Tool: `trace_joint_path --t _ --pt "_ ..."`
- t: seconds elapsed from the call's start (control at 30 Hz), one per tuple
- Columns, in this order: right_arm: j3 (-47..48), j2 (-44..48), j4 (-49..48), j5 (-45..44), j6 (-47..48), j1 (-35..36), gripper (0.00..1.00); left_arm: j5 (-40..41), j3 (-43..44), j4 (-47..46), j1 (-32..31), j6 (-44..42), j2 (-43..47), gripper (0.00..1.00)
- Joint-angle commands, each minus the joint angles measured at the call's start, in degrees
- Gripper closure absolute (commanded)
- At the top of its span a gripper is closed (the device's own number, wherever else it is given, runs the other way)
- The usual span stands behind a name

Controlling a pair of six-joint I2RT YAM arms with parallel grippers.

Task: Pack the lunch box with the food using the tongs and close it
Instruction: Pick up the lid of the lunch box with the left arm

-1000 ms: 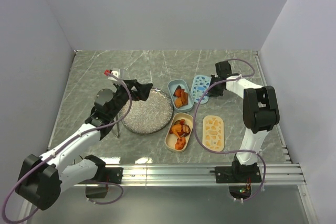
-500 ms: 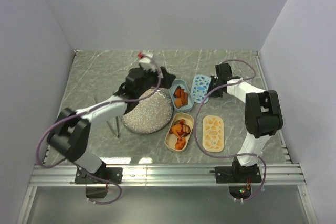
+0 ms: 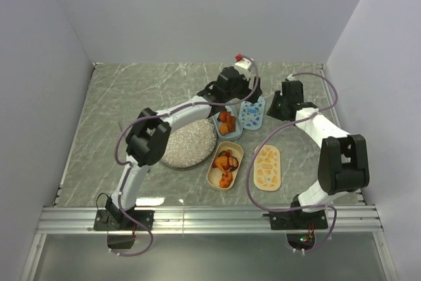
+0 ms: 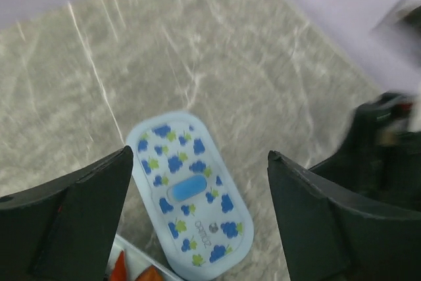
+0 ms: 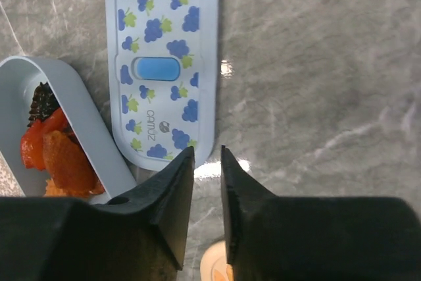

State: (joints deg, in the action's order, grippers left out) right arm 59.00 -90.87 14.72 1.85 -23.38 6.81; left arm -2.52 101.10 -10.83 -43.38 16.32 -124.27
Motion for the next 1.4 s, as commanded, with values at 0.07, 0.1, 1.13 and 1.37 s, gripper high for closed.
trace_joint_path --t 0.07,0.1,1.13,1.37 --pt "-3.27 5.7 -4.87 -0.18 -0.71 -2.06 0.65 5.07 10.86 13.09 -1.98 -3.93 -6.94 0.09" --pt "-3.8 5.88 -5.22 0.52 -0.71 -2.15 0.64 5.51 12.87 13.99 -1.98 -3.75 -8.95 0.08" --pt "-2.23 0.61 -4.44 -0.17 -0.79 -2.41 0.06 7.36 27.13 28.58 -1.89 3.28 -22.25 0.01" --pt "0.15 -3.17 -2.68 -1.76 -1.23 -2.33 0.03 4.11 27.48 29.02 -2.15 3.55 -23.82 0.01"
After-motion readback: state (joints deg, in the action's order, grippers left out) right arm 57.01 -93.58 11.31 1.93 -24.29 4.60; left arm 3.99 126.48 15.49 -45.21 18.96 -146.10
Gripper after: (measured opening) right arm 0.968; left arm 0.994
